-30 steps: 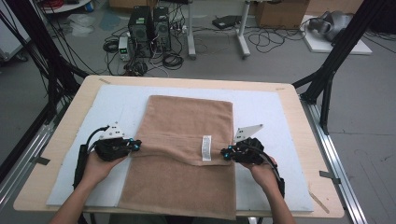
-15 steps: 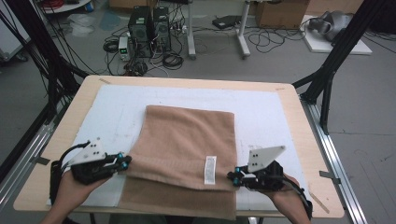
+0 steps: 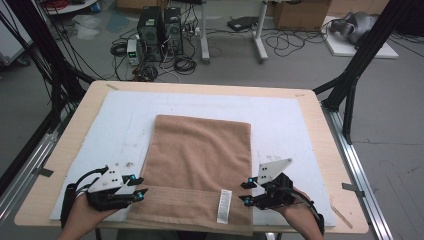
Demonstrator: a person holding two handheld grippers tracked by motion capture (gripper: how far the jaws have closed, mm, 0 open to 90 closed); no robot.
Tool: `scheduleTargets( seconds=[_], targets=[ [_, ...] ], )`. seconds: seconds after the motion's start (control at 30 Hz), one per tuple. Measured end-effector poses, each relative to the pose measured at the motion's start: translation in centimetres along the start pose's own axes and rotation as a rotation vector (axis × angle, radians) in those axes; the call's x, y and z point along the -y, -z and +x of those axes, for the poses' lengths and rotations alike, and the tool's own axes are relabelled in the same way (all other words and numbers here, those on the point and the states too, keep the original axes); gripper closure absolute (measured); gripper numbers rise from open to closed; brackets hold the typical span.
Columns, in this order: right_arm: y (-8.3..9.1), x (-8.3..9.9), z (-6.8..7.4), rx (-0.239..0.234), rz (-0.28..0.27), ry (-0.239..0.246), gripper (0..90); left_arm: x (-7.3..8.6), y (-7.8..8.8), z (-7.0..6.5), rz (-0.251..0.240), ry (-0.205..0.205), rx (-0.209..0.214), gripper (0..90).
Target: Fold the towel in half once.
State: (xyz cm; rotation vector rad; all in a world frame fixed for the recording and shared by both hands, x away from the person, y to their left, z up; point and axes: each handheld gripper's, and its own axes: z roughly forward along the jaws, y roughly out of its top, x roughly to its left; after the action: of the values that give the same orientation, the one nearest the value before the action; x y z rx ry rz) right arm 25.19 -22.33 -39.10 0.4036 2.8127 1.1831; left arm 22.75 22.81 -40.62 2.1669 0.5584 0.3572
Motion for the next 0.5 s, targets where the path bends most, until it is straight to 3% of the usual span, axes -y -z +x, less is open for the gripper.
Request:
scheduleTargets(
  seconds=[0.17,0.27,0.4,0.5],
  targets=[
    [-2.0,1.2,-0.8,0.048,0.002,-0.039,55.3,1.4,-1.6,0.4,0.026,0.025,0.009,62.0],
    [-3.0,1.8,-1.1,0.042,-0.001,-0.067,55.9,2.3,-2.4,0.2,0.068,0.015,0.007,63.6],
    [-3.9,2.2,-1.3,0.040,0.006,-0.089,57.2,2.9,-2.4,-0.1,0.039,0.034,0.019,78.1],
    [-4.2,2.3,-1.4,0.039,0.009,-0.087,58.2,2.9,-2.3,-0.3,0.038,0.017,0.002,86.8]
  ],
)
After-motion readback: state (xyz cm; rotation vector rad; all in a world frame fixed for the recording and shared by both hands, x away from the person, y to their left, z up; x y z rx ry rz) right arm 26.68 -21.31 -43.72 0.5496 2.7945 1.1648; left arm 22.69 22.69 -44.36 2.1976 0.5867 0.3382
